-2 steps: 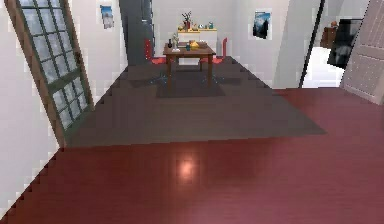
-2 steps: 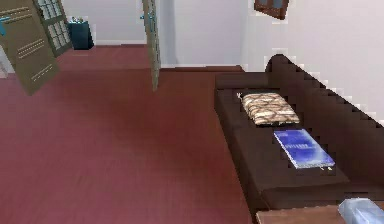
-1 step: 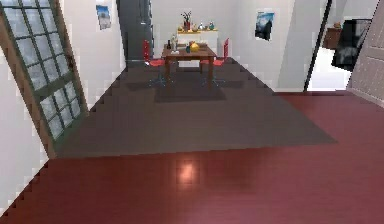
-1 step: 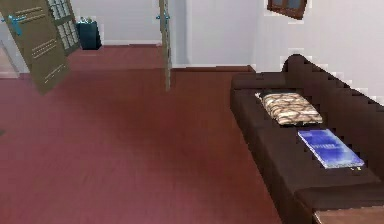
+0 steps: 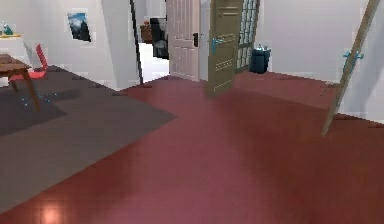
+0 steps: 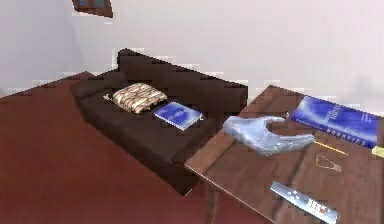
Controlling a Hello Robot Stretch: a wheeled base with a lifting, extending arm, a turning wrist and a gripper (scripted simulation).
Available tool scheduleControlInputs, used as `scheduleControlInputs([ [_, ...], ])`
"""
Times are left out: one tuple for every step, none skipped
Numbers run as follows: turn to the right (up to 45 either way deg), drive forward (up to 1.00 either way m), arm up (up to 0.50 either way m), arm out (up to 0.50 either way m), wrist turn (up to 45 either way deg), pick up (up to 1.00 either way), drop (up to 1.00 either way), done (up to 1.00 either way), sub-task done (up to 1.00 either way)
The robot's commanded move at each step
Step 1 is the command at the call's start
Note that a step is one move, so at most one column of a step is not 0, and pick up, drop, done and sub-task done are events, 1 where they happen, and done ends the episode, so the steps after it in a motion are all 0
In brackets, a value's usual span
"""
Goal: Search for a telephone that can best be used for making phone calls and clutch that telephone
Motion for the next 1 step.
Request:
scheduleControlInputs([
  [45.0, 0.00, 0.00, 0.00, 0.0, 0.00, 0.00, 0.00, 0.00],
])
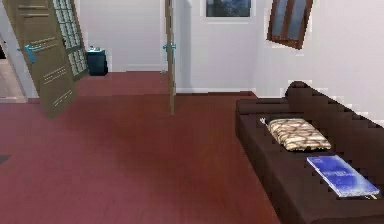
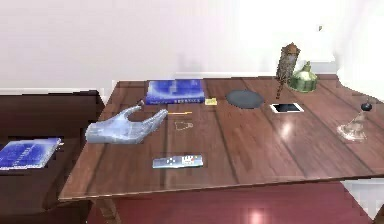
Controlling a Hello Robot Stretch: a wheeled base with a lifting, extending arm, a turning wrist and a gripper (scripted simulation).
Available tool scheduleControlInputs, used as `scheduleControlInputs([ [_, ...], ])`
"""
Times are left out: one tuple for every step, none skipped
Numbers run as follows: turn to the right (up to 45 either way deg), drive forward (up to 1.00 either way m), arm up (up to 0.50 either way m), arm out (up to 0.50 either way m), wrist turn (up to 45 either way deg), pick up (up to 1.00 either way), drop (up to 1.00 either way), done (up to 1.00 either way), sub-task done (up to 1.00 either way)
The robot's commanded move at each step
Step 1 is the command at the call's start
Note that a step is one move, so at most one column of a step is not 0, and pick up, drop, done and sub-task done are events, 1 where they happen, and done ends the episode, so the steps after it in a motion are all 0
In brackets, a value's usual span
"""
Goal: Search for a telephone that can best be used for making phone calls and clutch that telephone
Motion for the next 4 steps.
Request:
scheduleControlInputs([
  [27.0, 0.00, 0.00, 0.00, 0.0, 0.00, 0.00, 0.00, 0.00],
  [45.0, 0.00, 0.00, 0.00, 0.0, 0.00, 0.00, 0.00, 0.00],
  [45.0, 0.00, 0.00, 0.00, 0.0, 0.00, 0.00, 0.00, 0.00],
  [39.0, 0.00, 0.00, 0.00, 0.0, 0.00, 0.00, 0.00, 0.00],
])
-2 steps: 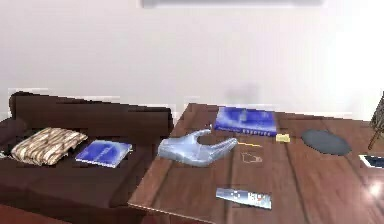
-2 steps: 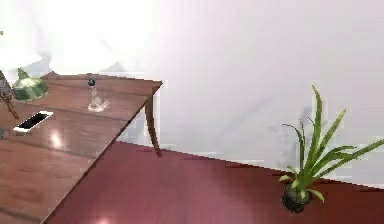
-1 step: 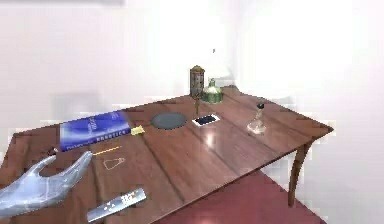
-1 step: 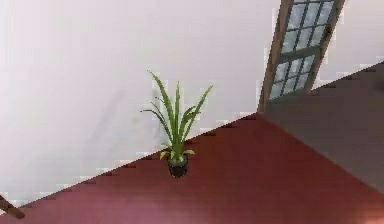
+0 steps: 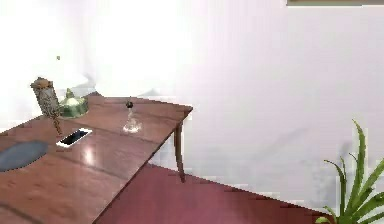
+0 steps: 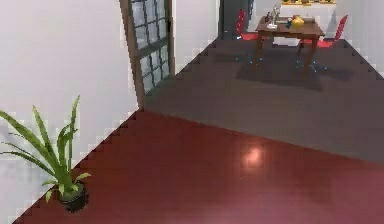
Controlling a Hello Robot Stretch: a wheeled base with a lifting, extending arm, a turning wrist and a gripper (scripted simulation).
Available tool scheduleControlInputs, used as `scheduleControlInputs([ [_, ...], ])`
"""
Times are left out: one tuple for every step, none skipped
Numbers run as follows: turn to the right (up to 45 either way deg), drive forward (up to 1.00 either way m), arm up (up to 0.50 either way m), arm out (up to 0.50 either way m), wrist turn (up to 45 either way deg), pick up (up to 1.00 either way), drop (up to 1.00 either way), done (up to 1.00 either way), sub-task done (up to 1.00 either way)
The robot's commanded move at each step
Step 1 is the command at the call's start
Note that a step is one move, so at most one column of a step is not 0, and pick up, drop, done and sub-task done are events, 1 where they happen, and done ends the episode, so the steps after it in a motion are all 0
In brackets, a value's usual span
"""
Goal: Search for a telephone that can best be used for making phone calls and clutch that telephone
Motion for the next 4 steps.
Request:
scheduleControlInputs([
  [0.0, 0.75, 0.00, 0.00, 0.0, 0.00, 0.00, 0.00, 0.00],
  [-45.0, 0.00, 0.00, 0.00, 0.0, 0.00, 0.00, 0.00, 0.00],
  [-45.0, 0.00, 0.00, 0.00, 0.0, 0.00, 0.00, 0.00, 0.00],
  [-45.0, 0.00, 0.00, 0.00, 0.0, 0.00, 0.00, 0.00, 0.00],
])
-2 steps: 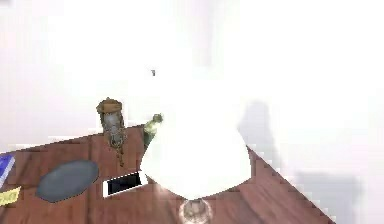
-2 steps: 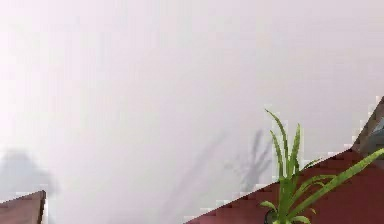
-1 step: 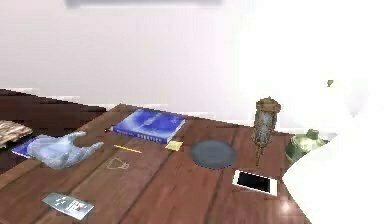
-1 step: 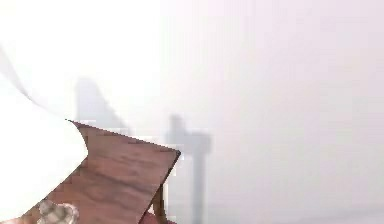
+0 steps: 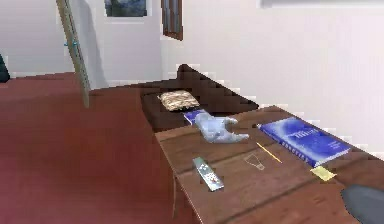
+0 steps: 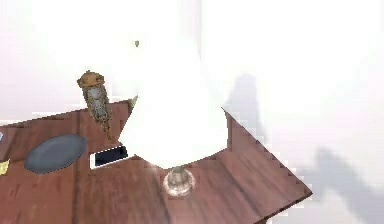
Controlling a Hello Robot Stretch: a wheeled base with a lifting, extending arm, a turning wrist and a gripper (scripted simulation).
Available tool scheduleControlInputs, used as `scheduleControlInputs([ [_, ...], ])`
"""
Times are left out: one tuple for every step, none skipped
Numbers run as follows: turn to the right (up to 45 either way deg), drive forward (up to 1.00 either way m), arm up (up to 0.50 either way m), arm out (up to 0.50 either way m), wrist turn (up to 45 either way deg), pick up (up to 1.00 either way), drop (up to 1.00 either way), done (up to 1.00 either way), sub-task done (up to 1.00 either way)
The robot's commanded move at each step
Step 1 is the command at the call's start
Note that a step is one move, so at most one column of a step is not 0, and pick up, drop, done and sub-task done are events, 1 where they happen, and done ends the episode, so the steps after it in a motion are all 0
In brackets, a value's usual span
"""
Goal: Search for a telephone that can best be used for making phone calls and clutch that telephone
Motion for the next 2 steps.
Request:
scheduleControlInputs([
  [-21.0, 0.00, 0.00, 0.00, 0.0, 0.00, 0.00, 0.00, 0.00],
  [0.0, 0.00, 0.50, 0.00, 0.0, 0.00, 0.00, 0.00, 0.00],
])
